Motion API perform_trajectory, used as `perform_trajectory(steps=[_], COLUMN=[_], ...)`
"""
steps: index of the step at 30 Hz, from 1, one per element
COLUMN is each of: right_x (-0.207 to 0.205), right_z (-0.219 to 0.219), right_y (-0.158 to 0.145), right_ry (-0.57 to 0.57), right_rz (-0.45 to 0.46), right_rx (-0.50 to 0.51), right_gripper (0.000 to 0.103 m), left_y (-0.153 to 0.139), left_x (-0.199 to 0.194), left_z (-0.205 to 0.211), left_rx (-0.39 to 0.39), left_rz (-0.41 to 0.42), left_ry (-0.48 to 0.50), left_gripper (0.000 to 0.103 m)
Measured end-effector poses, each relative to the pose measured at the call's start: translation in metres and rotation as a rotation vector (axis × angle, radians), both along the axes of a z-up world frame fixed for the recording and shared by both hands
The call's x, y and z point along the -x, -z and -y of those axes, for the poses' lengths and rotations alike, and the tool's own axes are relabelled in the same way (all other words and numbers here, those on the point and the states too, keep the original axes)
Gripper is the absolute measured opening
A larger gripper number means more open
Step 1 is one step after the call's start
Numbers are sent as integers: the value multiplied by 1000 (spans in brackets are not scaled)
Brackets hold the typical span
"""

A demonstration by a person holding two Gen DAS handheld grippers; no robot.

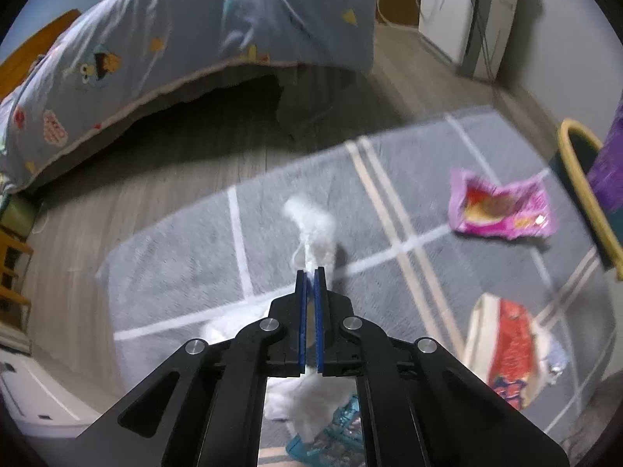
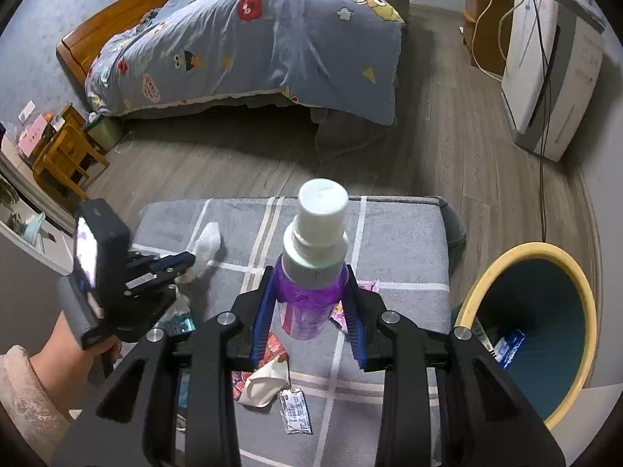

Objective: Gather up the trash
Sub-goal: 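Carry the spray bottle and tissue over the bin with both tools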

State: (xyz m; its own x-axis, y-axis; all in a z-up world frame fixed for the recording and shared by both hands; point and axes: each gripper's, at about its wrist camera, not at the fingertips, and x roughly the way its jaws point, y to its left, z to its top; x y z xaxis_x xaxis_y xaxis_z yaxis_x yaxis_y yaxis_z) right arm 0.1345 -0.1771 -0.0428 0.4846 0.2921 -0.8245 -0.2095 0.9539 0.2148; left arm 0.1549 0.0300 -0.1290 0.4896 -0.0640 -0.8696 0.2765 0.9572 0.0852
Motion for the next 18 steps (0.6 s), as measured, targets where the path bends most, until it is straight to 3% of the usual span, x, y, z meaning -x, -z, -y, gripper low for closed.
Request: perform_trajectory(steps=[12, 18], right_x=[9, 18], right_z=[6, 29], right_y=[-28, -53], right_ry=[5, 35], right_rz=[42, 77], right_rx=[-53, -57], right_gripper=[33, 33], left_y=[-91, -138], left_x=[25, 44], left_z=[-6, 28], left_rx=[217, 215], left_rz=[145, 220], left_ry=[-50, 36], left_gripper=[3, 3])
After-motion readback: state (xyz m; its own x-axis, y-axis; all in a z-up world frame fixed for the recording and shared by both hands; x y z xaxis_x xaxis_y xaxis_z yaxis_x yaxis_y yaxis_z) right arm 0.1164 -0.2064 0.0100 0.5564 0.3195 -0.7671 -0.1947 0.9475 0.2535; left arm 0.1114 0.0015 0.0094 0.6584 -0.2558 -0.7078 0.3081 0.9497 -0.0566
